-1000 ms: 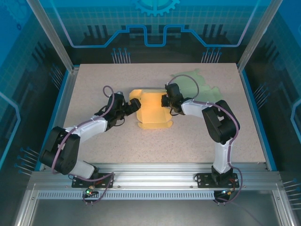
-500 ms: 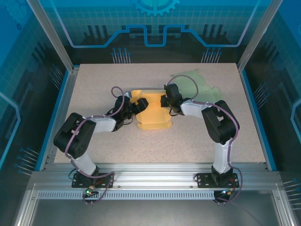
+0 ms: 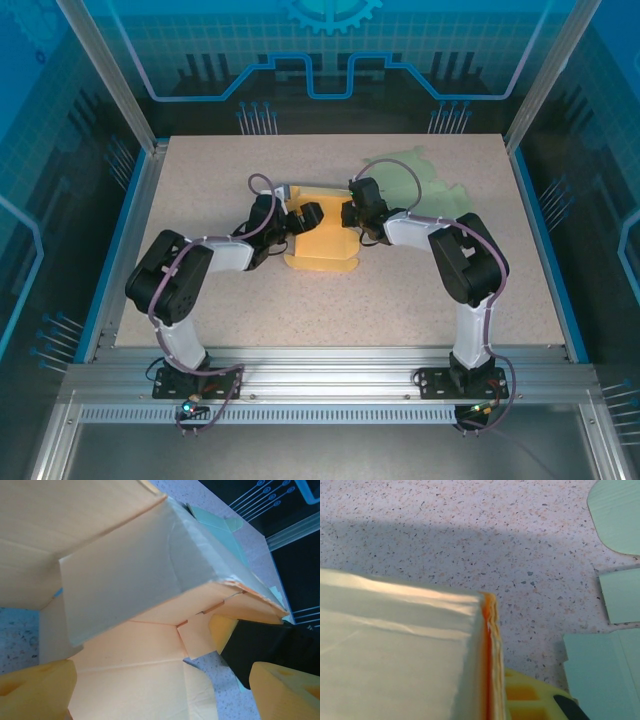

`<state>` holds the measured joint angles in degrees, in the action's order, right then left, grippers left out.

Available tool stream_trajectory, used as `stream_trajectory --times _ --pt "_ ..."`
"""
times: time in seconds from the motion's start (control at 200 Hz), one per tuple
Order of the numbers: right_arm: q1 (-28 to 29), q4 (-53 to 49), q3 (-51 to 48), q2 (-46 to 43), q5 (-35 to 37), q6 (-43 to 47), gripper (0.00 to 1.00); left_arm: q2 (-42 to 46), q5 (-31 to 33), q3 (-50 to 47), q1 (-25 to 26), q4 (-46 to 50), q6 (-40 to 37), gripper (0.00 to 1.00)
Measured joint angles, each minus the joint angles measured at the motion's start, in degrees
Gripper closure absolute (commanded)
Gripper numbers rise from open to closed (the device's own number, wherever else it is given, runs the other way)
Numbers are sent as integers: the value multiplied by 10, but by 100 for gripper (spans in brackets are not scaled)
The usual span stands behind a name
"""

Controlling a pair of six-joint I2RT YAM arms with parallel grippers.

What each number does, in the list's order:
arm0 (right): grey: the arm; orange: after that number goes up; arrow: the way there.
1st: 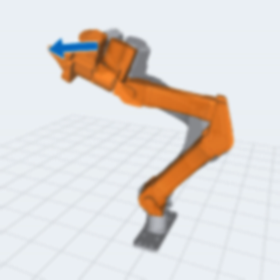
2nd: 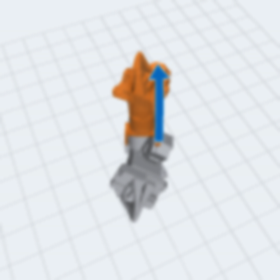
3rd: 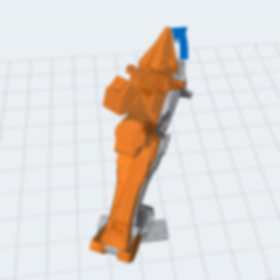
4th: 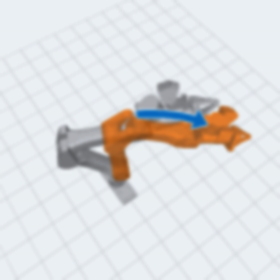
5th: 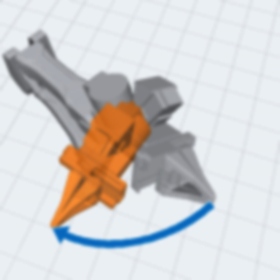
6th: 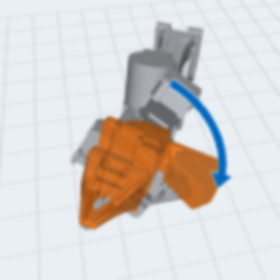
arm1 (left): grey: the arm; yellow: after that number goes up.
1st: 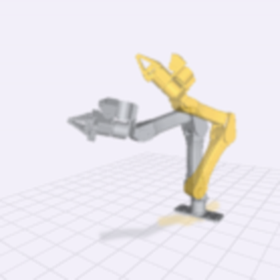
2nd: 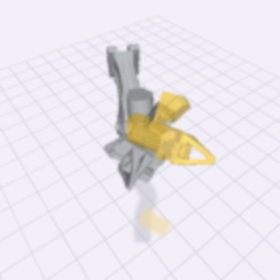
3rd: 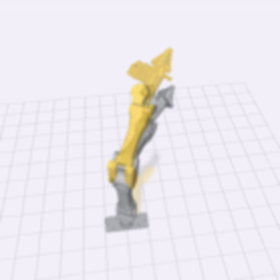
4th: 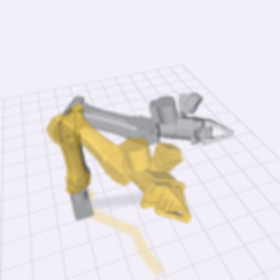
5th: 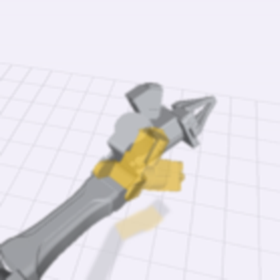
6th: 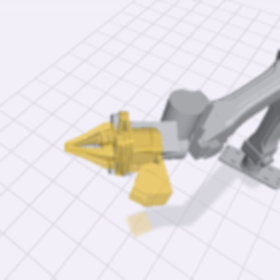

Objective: Fold the paper box

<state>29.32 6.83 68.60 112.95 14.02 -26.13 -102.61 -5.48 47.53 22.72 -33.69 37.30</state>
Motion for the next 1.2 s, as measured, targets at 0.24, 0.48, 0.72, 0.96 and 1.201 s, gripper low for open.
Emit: stream_trajectory --times 0.24,0.48,0.72,0.96,1.201 --pt "0 0 0 0 1 0 88 5 5 8 -4 35 -82 6" --pt "0 12 0 0 -1 -8 88 10 5 54 -5 94 -181 14" --pt "0 9 0 0 -7 -9 87 10 5 79 -8 110 -227 27" --pt "0 0 0 0 -11 -11 87 11 3 56 -22 109 -235 28" --pt "4 -7 4 3 -17 -10 87 100 -45 -10 -30 120 -224 16"
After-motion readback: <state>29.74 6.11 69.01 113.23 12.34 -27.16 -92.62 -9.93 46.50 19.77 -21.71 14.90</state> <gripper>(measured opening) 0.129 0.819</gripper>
